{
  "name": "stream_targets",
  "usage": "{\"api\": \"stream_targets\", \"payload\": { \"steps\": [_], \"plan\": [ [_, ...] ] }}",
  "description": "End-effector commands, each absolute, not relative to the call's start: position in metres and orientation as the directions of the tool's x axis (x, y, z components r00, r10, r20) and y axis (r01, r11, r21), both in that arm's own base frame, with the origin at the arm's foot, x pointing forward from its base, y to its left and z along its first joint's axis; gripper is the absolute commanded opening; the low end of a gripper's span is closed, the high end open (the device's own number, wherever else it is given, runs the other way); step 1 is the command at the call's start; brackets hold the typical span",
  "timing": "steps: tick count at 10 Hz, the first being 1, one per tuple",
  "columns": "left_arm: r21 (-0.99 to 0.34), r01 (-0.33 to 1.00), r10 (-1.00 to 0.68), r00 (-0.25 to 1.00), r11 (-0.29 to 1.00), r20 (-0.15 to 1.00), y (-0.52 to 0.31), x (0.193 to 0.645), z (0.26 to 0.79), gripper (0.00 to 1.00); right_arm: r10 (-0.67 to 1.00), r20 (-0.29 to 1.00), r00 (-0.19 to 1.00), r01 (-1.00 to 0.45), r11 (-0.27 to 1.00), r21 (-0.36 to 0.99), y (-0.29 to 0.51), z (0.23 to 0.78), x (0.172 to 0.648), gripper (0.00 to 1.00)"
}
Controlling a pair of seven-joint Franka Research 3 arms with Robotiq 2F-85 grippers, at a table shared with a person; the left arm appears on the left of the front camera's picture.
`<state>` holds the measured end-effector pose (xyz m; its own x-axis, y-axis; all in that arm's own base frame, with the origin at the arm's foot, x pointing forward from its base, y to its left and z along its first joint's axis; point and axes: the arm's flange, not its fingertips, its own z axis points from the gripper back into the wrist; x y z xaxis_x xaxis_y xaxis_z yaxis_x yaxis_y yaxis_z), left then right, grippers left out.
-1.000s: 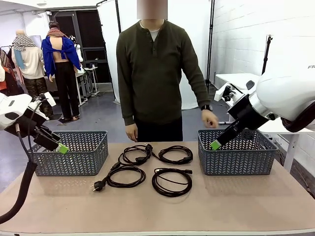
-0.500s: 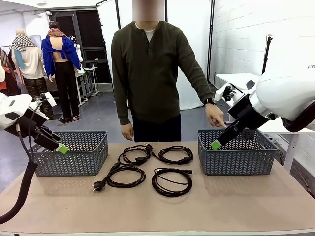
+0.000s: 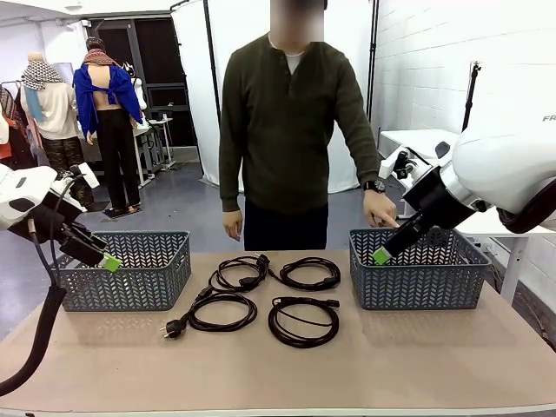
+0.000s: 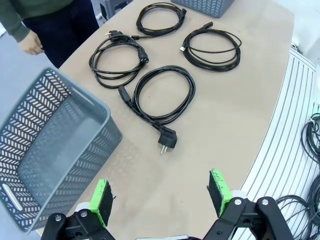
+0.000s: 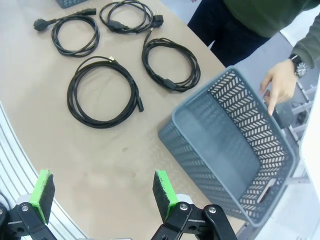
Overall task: Organize the cables according to human instructions.
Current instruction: Pick up a bundle of cables and place it in the basket indicated by the human.
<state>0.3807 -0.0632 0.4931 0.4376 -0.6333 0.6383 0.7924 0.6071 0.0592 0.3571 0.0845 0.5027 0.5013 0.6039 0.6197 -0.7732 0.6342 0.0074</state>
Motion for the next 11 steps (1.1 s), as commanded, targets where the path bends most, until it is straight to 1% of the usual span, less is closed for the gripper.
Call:
{"api": "stream_targets", "payload": {
  "steps": [1, 9, 11],
  "plan": [
    [0.053, 0.802, -0.635, 0.428, 0.594, 0.644, -0.0612, 0.3821, 0.491, 1.0, 0.602, 0.626, 0.496, -0.781, 0.624, 0.019, 0.0849, 0.5007, 0.3585, 1.0],
    [0.053, 0.802, -0.635, 0.428, 0.594, 0.644, -0.0612, 0.3821, 0.491, 1.0, 0.602, 0.626, 0.496, -0.781, 0.624, 0.019, 0.0849, 0.5007, 0.3585, 1.0],
    [0.053, 0.802, -0.635, 0.428, 0.594, 0.644, -0.0612, 0.3821, 0.491, 1.0, 0.63, 0.6, 0.493, -0.779, 0.627, -0.018, 0.0912, 0.5041, 0.3607, 1.0]
  ]
}}
